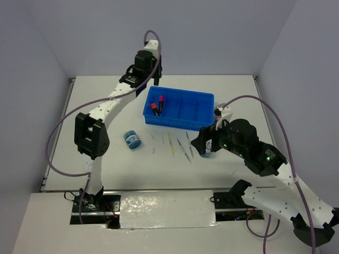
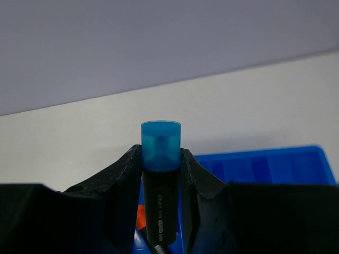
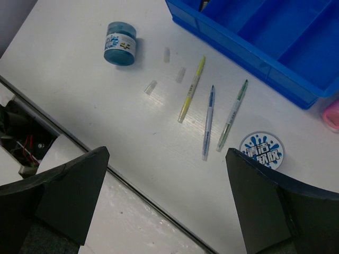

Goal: Sort the stationery into containers
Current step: Place the pen in the storage box.

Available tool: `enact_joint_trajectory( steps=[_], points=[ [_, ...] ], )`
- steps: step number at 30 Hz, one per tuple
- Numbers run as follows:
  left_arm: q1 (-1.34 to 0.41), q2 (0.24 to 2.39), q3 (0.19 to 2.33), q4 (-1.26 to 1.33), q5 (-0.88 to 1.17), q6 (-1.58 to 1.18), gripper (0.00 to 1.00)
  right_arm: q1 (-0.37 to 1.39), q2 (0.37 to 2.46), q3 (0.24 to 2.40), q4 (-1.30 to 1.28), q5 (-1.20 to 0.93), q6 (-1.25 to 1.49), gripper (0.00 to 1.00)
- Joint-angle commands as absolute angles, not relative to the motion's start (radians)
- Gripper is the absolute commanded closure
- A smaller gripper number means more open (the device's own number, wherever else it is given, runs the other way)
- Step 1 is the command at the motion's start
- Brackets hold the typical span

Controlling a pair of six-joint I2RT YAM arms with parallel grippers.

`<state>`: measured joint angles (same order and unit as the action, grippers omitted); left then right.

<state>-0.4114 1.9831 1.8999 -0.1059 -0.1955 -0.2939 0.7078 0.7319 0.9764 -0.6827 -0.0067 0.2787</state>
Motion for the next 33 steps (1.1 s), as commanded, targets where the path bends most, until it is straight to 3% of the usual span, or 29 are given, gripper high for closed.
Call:
enact_joint_trajectory(
  steps=[1, 14, 17, 23, 29, 33],
  points=[
    [-0.462, 2.069, 1.983, -0.196, -0.13, -0.06, 1.0, 0.701, 0.701, 1.02, -0.699, 0.031, 0.27, 0.01],
    [-0.474, 2.125, 1.911, -0.178, -0.19, -0.141, 0.88, 0.703, 0.681, 0.994, -0.692, 0.032, 0.281, 0.0],
    [-0.474, 2.128, 1.888, -0.17, -0.202, -0.15, 0.8, 0.701, 0.683, 0.994, -0.693, 0.037, 0.281, 0.0],
    [-0.474, 2.125, 1.853, -0.158, -0.225, -0.178, 0.46, 0.703, 0.687, 0.985, -0.687, 0.029, 0.282, 0.0],
    [-0.466, 2.126, 1.873, -0.183, -0.233, -0.224, 0.19, 0.704, 0.689, 0.988, -0.69, 0.034, 0.279, 0.0],
    [-0.462, 2.074, 1.871, -0.199, -0.232, -0.259, 0.15, 0.703, 0.712, 0.974, -0.683, 0.058, 0.275, 0.0]
  ],
)
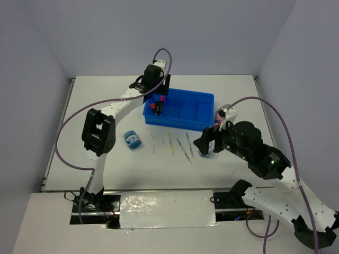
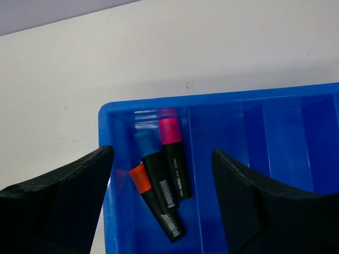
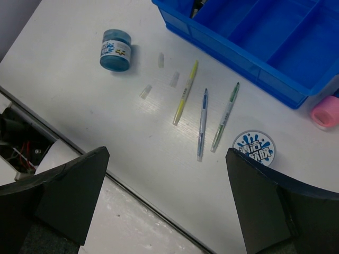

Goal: Sort the stationery into containers
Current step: Place the pen in the storage box, then pick up the pen from the center of the board.

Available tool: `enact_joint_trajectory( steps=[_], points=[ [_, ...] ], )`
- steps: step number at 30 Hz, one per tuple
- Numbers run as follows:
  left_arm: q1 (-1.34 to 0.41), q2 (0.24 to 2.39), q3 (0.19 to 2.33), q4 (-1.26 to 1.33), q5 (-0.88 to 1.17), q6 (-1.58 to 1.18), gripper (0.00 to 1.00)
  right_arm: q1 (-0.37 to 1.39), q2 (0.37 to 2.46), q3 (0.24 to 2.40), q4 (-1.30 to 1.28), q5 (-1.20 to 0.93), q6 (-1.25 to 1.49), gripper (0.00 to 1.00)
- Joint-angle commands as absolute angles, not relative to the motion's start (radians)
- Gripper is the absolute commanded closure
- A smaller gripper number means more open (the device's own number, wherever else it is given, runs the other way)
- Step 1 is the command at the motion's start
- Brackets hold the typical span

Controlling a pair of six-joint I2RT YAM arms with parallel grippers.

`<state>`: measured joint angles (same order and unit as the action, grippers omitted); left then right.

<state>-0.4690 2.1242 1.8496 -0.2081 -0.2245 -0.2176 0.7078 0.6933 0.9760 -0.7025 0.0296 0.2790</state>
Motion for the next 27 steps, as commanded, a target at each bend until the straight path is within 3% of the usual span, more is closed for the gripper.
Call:
enact_joint_trajectory(
  steps=[1, 3, 5, 10, 14, 27],
  points=[
    [-0.463, 2.054, 1.868, -0.212, -0.239, -0.267, 0.13, 0.701, 0.722, 0.953, -0.678, 0.07, 0.273, 0.0],
    [-0.465, 1.979, 1.876, -0.308, -0.262, -0.314, 0.07, 0.703, 0.79, 0.936, -0.68, 0.083, 0.278, 0.04],
    [-0.468, 1.886, 1.87, -0.442, -0.311, -0.395, 0.01, 0.703, 0.869, 0.916, -0.674, 0.068, 0.281, 0.21],
    [-0.471, 1.639, 1.685, -0.624, -0.408, -0.556, 0.01, 0.719, 0.985, 0.876, -0.592, 0.078, 0.301, 0.24],
    [-0.468, 1.359, 1.393, -0.71, -0.514, -0.612, 0.01, 0.755, 1.145, 0.871, -0.532, 0.107, 0.285, 0.48],
    [-0.465, 0.889, 1.023, -0.678, -0.522, -0.519, 0.01, 0.793, 1.497, 0.966, -0.448, 0.143, 0.238, 0.52]
  ],
)
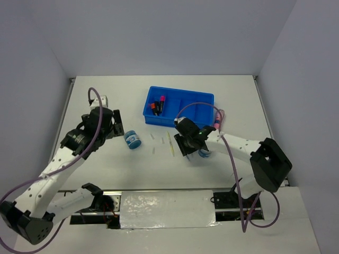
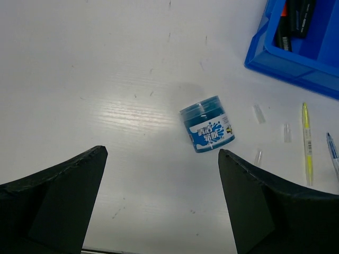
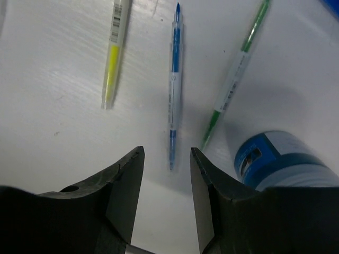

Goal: Sort the stationery into containers
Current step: Pick up the pen from the center of the board.

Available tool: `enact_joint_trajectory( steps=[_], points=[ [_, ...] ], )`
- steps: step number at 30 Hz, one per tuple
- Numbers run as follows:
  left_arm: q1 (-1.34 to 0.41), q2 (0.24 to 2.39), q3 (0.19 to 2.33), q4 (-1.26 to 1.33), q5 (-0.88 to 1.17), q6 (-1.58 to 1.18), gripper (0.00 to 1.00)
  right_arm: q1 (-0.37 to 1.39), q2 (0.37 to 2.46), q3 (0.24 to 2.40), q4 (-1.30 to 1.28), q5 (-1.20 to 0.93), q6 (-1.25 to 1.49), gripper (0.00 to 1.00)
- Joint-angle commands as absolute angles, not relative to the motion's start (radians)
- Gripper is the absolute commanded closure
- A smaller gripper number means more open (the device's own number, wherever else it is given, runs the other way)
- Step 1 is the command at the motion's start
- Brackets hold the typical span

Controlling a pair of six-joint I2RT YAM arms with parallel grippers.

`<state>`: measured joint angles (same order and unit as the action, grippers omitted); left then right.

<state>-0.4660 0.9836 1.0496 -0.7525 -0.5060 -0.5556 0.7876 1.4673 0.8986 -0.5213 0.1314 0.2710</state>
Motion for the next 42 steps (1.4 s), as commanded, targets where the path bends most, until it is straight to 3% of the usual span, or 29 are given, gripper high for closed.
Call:
enact_joint_trajectory(
  steps=[1, 7, 18, 25, 26, 29, 37, 42],
  points=[
    [-0.465, 0.871, 1.008, -0.669, -0.525, -0.522, 0.01, 0.793, 1.514, 0.98, -0.457, 0.147, 0.232, 0.52],
    [-0.465, 0.784, 0.971, -0.647, -0.523, -0.522, 0.01, 0.793, 1.615, 1.029, -0.451, 0.144, 0.216, 0.53],
    [-0.466, 0.811, 0.973, -0.637, -0.48, -0.5, 0.01, 0.779, 1.736, 1.012, -0.403, 0.146, 0.23, 0.57],
    [-0.466, 0.808, 0.963, -0.626, -0.428, -0.535, 0.01, 0.769, 1.743, 0.979, -0.382, 0.072, 0.245, 0.82],
    [-0.468, 0.81, 0.959, -0.624, -0.411, -0.543, 0.01, 0.769, 1.732, 0.974, -0.383, 0.071, 0.25, 0.93],
    [-0.485, 0.842, 0.93, -0.635, -0.374, -0.589, 0.01, 0.769, 1.654, 0.945, -0.391, 0.075, 0.276, 1.0],
    [-0.767, 1.012, 0.946, -0.627, -0.455, -0.716, 0.01, 0.779, 1.223, 0.98, -0.528, 0.121, 0.374, 1.0],
    [-0.851, 1.199, 0.936, -0.513, -0.43, -0.742, 0.05, 0.778, 1.085, 1.028, -0.636, 0.15, 0.399, 1.0]
  ],
)
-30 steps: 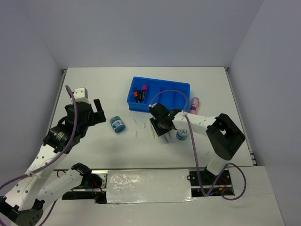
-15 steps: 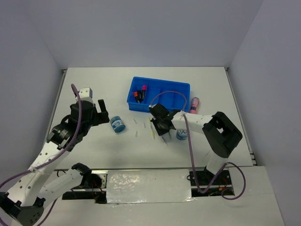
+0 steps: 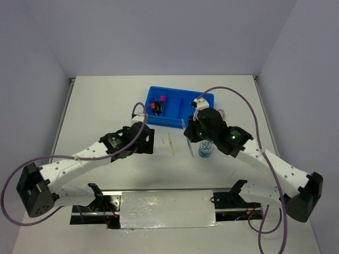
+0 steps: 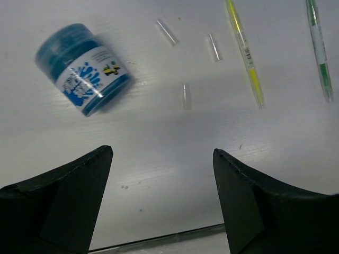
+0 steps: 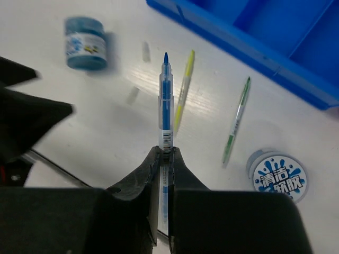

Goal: Sort the stationery into containers
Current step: Pick up the pen from the center of the board, then pick up the pen cap from the center of the board.

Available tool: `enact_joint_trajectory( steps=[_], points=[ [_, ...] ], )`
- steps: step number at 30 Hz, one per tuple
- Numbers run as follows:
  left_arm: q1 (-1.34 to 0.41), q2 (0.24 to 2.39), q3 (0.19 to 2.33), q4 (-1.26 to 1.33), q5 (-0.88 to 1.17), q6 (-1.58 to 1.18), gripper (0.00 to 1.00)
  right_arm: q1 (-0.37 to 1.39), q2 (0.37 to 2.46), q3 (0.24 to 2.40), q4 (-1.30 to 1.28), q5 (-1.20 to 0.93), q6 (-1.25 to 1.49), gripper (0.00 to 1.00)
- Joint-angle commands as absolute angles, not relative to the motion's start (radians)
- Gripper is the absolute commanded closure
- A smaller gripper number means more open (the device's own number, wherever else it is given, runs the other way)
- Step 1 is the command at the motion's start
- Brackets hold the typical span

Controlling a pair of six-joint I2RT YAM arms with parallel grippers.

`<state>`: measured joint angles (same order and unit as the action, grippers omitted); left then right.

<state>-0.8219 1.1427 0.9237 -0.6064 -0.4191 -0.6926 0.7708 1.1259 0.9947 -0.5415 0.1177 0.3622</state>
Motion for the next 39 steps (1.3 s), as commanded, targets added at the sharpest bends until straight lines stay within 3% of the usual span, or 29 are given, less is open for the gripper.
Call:
enact_joint_trajectory(
  steps=[1, 6, 10, 20, 22, 28, 29, 34, 39],
  points=[
    [-0.859, 1.228, 0.936, -0.496, -0.42, -0.742, 0.12, 0.779, 1.051, 1.028, -0.644, 0.155, 0.399, 1.0],
    [-0.867, 1.454, 0.965, -0.392, -0.399, -0.721, 0.21, 0.778, 0.974, 1.0, -0.663, 0.157, 0.397, 1.0],
    [-0.867, 1.616, 1.032, -0.39, -0.39, -0.712, 0.34, 0.779, 0.928, 0.976, -0.67, 0.137, 0.393, 1.0],
    [-0.847, 1.764, 1.089, -0.408, -0.42, -0.712, 0.42, 0.781, 0.841, 0.959, -0.699, 0.118, 0.39, 1.0],
    [-0.847, 1.769, 1.085, -0.406, -0.423, -0.715, 0.47, 0.781, 0.831, 0.954, -0.698, 0.115, 0.39, 1.0],
    [-0.844, 1.766, 1.072, -0.433, -0.445, -0.722, 0.5, 0.781, 0.836, 0.96, -0.696, 0.109, 0.387, 1.0],
    [-0.845, 1.763, 1.071, -0.434, -0.445, -0.721, 0.57, 0.781, 0.841, 0.962, -0.696, 0.106, 0.387, 1.0],
    [-0.842, 1.758, 1.034, -0.425, -0.427, -0.727, 0.64, 0.779, 0.845, 0.974, -0.687, 0.087, 0.388, 1.0],
    [-0.835, 1.76, 0.988, -0.401, -0.408, -0.744, 0.88, 0.781, 0.845, 0.988, -0.69, 0.061, 0.39, 1.0]
  ],
)
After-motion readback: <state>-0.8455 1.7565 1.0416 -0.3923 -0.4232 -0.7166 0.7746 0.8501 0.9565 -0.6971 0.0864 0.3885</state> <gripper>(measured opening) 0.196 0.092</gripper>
